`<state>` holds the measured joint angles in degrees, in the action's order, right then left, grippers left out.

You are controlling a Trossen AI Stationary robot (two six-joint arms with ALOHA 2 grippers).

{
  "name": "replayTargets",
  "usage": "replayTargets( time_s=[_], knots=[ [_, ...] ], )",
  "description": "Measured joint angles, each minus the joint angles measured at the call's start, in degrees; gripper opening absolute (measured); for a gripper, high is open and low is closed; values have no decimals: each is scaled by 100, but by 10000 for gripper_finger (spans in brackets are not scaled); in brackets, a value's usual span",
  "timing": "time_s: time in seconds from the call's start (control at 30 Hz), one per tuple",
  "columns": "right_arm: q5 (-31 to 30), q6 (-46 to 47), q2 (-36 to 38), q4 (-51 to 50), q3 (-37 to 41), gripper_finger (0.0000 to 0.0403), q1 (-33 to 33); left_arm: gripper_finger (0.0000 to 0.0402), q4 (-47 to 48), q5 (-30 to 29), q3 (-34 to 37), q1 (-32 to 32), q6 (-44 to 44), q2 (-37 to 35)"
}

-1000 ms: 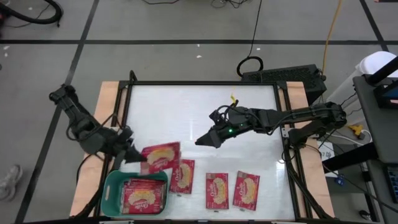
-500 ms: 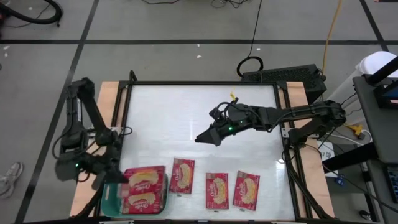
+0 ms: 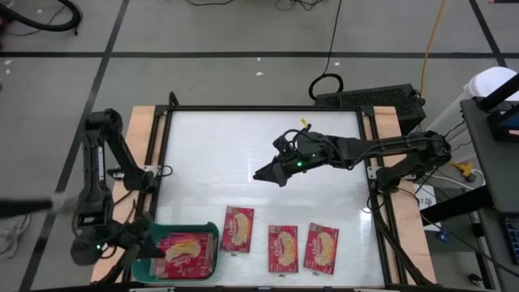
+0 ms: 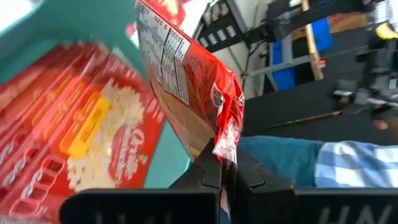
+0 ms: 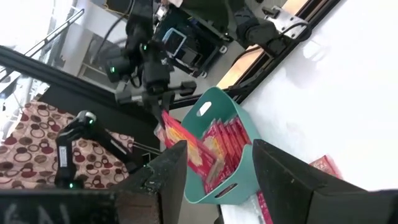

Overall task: Sort popcorn bags into baskets
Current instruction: Put the red popcorn bag into the green bin

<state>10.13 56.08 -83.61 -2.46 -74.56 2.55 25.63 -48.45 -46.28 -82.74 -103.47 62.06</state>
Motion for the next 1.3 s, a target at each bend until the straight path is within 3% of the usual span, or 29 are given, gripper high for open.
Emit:
replayTargets(
  time_s=[0.53, 0.77, 0.93, 1.07, 1.3],
  knots=[
    [37, -1, 0, 2, 0, 176, -179, 12, -53, 1133, 0, -61, -239, 679],
    [39, -1, 0, 2, 0, 176, -177, 85, 339, 1865, 0, -63, -685, 671],
    [39, 6, 0, 2, -1, 176, -177, 128, 703, 2802, 0, -57, -1277, 359],
    [35, 12, 0, -27, -2, 176, -179, 137, 1040, 2799, 0, -63, -1199, -221],
    [9, 43, 0, -83, -2, 176, -210, 136, 1788, 2115, 0, 99, -652, -1243]
  ],
)
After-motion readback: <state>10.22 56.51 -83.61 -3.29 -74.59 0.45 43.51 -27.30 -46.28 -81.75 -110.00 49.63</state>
